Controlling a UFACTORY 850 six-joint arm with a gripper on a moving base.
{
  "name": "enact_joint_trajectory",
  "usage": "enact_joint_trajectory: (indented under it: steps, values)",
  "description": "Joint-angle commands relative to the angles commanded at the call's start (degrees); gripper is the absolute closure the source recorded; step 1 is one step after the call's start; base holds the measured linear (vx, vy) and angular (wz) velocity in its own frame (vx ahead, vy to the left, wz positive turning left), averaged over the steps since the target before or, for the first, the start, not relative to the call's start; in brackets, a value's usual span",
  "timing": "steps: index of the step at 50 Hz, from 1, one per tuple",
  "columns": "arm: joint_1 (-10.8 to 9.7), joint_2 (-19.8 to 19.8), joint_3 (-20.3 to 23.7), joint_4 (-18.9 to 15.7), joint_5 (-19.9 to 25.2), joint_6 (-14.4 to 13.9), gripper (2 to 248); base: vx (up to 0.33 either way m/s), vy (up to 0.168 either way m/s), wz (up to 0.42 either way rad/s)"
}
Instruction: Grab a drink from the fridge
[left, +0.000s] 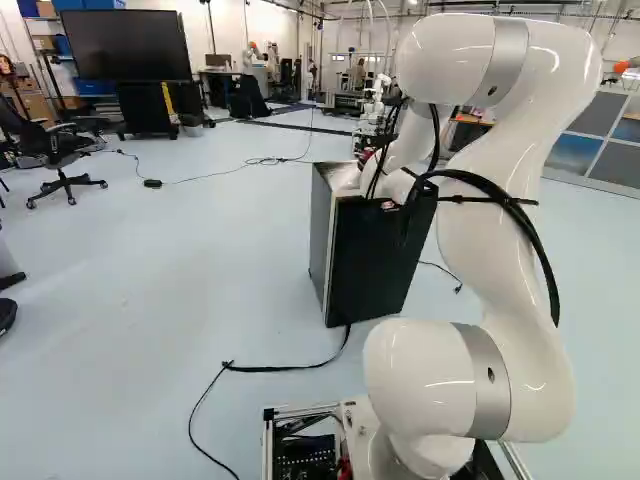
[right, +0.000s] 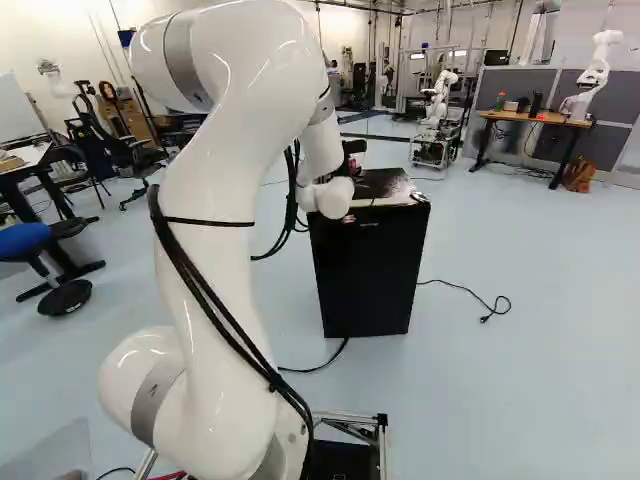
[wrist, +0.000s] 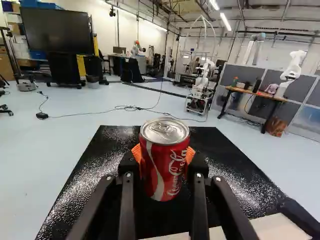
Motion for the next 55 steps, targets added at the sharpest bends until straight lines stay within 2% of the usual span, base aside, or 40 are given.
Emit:
enact_joint_trajectory:
  steps: [31,55]
  values:
    - [0.1,1.9,0.3,0.1,-0.1,0.0,152,0.0,0.0,0.0]
    - [1.2,5.0,4.0,1.1,-0.6,0.0,152,0.0,0.0,0.0]
